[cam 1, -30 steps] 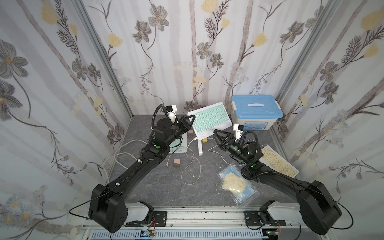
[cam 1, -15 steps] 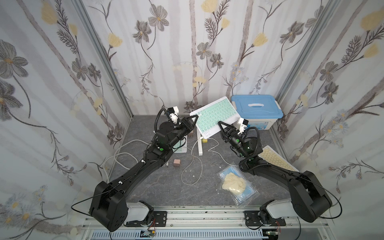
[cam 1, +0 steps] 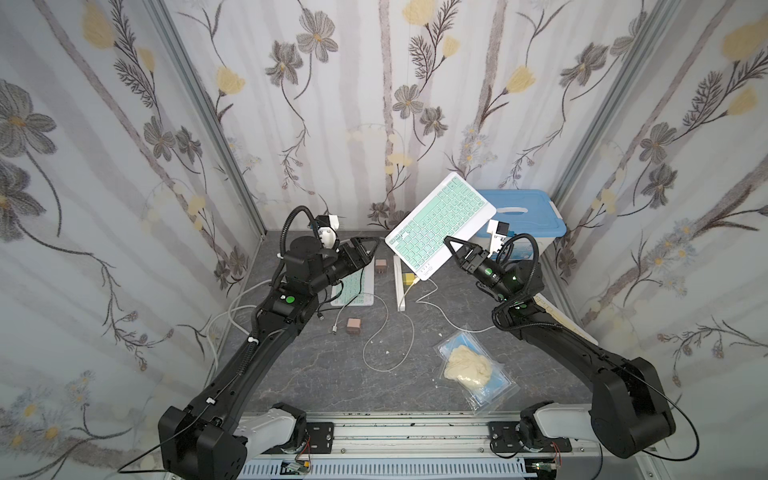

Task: Unplug the wireless keyboard
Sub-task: Pick up the keyboard from the center of the board.

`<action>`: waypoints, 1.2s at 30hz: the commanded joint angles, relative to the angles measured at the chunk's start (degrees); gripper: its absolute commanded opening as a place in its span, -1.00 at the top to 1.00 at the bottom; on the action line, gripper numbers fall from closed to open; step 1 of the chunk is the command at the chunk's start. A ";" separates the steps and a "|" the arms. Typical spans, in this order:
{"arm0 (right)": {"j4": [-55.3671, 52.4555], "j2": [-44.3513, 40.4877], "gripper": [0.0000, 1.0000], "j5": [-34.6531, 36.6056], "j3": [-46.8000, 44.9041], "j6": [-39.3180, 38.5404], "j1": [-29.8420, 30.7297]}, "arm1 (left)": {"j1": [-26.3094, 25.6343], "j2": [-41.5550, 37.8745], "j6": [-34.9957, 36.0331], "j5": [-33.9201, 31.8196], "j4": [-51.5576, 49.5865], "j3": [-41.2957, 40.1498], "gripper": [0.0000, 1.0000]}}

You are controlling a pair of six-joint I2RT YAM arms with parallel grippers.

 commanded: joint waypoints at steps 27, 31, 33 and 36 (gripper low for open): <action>-32.85 2.27 1.00 -42.04 13.23 -27.07 0.95 | -3.35 4.04 9.80 38.82 8.21 1.03 0.58; -30.61 2.54 1.00 -41.97 13.14 -24.74 0.88 | -3.61 4.20 8.72 38.16 9.50 1.18 0.87; -29.63 2.79 0.91 -41.07 13.05 -23.31 0.69 | -3.68 4.15 8.59 36.75 9.59 1.28 1.00; -24.27 2.65 0.50 -39.37 11.31 -18.82 0.18 | -3.64 3.90 8.00 32.69 9.92 1.33 1.00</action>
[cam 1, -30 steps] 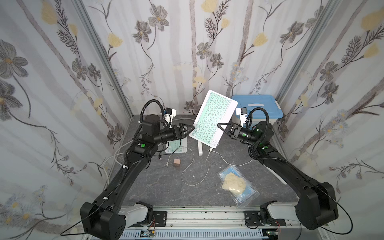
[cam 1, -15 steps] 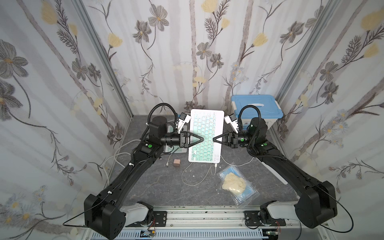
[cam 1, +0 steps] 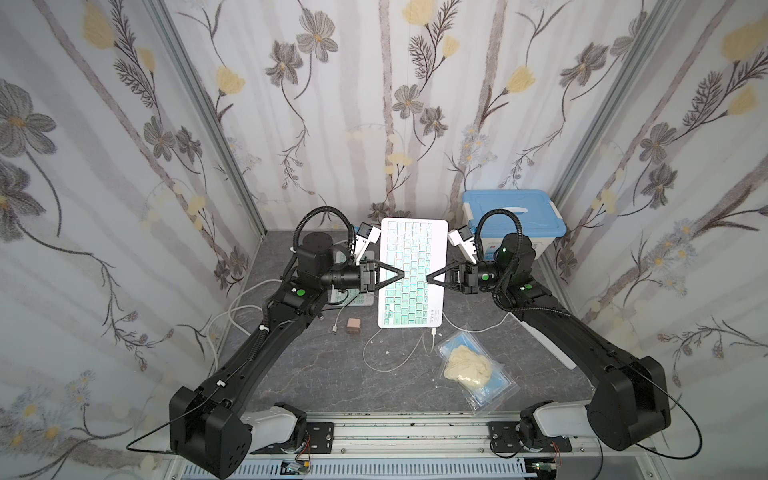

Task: Unplug the wireless keyboard
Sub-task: Pick up the keyboard from the center of the board.

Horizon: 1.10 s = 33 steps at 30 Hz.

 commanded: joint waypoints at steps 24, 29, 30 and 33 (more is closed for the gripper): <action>34.23 -0.37 -0.15 12.06 -11.40 20.17 -1.45 | 0.24 7.14 -18.61 -10.31 18.19 1.53 1.00; 35.39 2.43 0.11 11.97 -9.02 21.61 -2.02 | 0.32 6.78 -16.85 -8.80 14.56 1.77 1.00; 36.09 3.16 0.19 12.06 -8.71 22.21 -2.00 | 0.34 6.73 -16.91 -8.30 14.74 1.61 1.00; 41.82 6.22 0.45 12.03 -8.34 26.98 -2.25 | 0.46 6.75 -16.28 -7.01 13.68 1.70 1.00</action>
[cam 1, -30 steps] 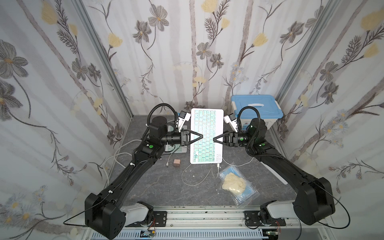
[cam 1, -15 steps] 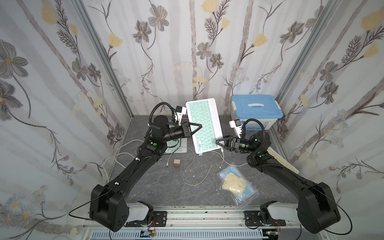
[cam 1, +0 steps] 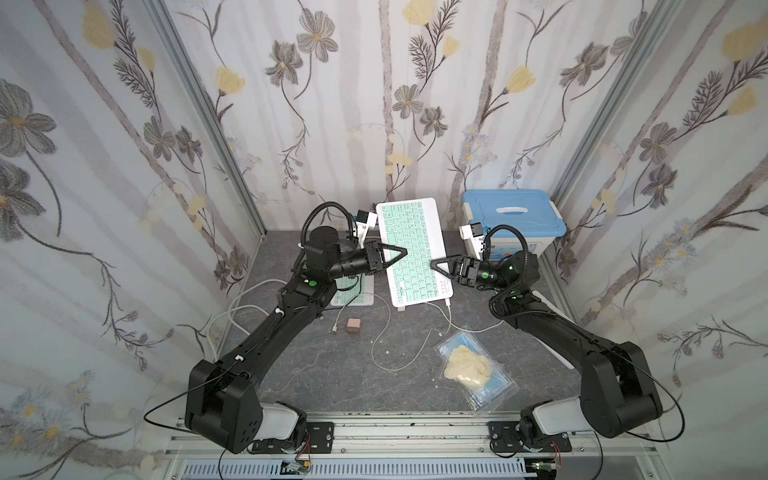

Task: Unplug the wireless keyboard
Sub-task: Pick up the keyboard from the center of the board.

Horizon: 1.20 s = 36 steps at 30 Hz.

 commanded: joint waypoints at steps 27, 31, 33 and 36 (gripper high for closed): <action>18.33 8.23 1.00 9.86 -1.95 24.58 1.08 | -1.03 -5.19 -3.16 -13.68 16.87 -10.06 0.79; 17.15 8.52 1.00 10.09 -2.04 24.42 1.18 | -1.03 -4.76 -3.14 -14.06 15.22 -9.99 1.00; 14.92 8.21 0.75 10.48 -1.98 22.87 1.20 | -1.02 -4.52 -3.18 -15.41 14.08 -9.80 1.00; 7.79 5.92 0.11 11.99 -2.03 17.18 1.20 | -1.06 -4.41 -2.78 -19.92 11.24 -9.64 1.00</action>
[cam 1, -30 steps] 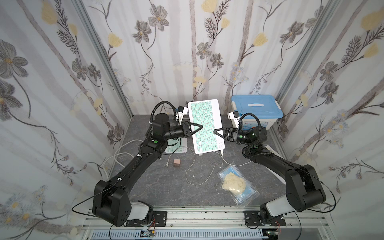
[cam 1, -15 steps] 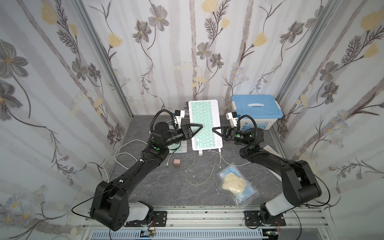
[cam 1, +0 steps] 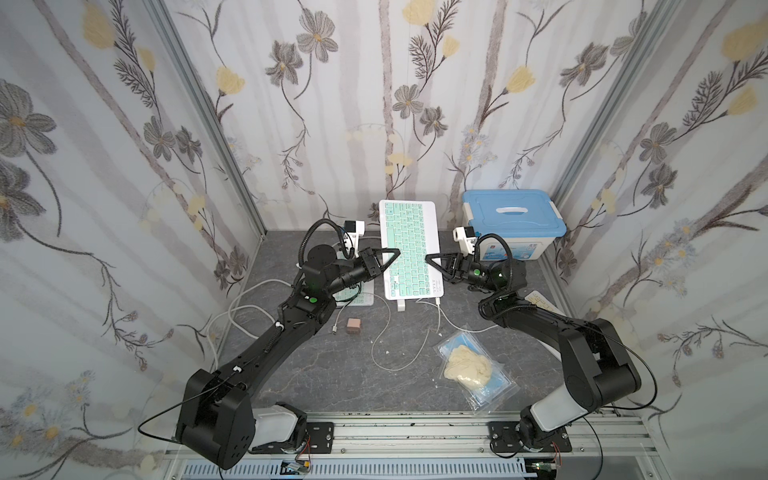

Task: Unplug the wireless keyboard
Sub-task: Pick up the keyboard from the center of the board, then remove the power cord from the keyboard.

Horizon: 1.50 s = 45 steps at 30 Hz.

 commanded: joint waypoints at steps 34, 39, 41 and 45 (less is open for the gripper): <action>5.74 -6.67 0.34 8.16 -12.51 -5.93 1.89 | 1.78 -1.56 -14.25 -16.29 4.22 -2.19 1.00; 6.07 -5.81 0.41 8.46 -12.06 -4.53 1.90 | 1.79 -1.45 -13.98 -15.48 4.61 -2.27 1.00; 4.26 -5.59 0.48 8.35 -11.54 -4.54 1.89 | 1.85 -1.44 -13.75 -15.58 4.64 -2.30 1.00; 3.74 -5.23 0.55 8.30 -11.34 -4.15 1.91 | 1.79 -0.98 -13.63 -15.03 4.97 -2.25 1.00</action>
